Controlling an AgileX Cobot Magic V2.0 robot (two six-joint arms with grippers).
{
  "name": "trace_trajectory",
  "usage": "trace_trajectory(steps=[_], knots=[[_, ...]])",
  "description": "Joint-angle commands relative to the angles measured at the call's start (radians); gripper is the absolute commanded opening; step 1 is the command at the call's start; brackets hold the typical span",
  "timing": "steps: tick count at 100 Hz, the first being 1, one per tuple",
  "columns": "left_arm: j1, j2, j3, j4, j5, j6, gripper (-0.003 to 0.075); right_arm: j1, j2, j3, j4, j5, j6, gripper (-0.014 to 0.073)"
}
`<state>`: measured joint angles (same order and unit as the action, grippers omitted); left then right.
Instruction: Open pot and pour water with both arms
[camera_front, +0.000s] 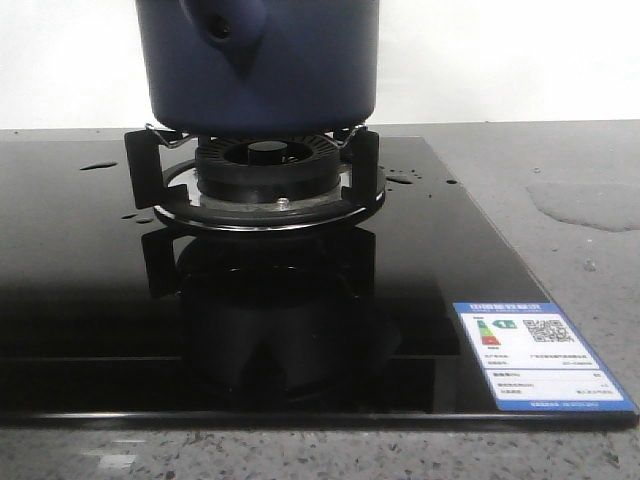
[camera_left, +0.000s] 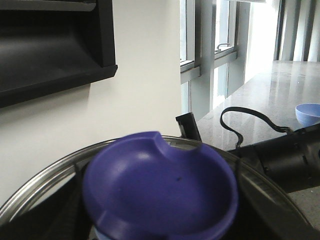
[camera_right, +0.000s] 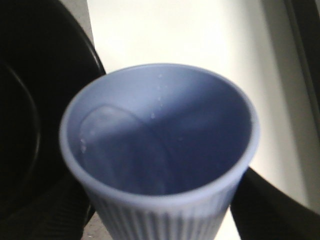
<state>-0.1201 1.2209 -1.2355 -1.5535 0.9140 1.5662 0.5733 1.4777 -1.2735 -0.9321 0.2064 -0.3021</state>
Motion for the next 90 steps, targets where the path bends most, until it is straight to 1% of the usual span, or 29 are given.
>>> trace_trajectory(steps=[1,16,44,60,67,79,90], knots=[[0.000,-0.031,-0.037,-0.105,-0.006,-0.010,0.0261,-0.002,-0.024,-0.040,-0.099,-0.073,-0.004,0.0244],[0.000,-0.031,-0.037,-0.105,-0.006,-0.010,0.0261,-0.002,-0.020,-0.040,-0.180,-0.073,-0.004,0.0244],[0.000,-0.031,-0.037,-0.105,-0.004,-0.010,0.0261,-0.003,-0.020,-0.040,-0.392,-0.054,-0.004,0.0244],[0.000,-0.031,-0.037,-0.105,0.002,-0.010,0.0261,-0.003,-0.020,-0.040,-0.397,-0.041,-0.004,0.0244],[0.000,-0.031,-0.037,-0.105,0.002,-0.010,0.0261,-0.003,-0.020,-0.040,-0.496,-0.041,-0.004,0.0244],[0.000,-0.031,-0.037,-0.105,0.004,-0.010,0.0261,-0.003,-0.020,-0.040,-0.710,-0.042,-0.004,0.0244],[0.000,-0.031,-0.037,-0.105,0.004,-0.010,0.0261,-0.003,-0.020,-0.040,-0.861,-0.032,-0.004,0.0244]])
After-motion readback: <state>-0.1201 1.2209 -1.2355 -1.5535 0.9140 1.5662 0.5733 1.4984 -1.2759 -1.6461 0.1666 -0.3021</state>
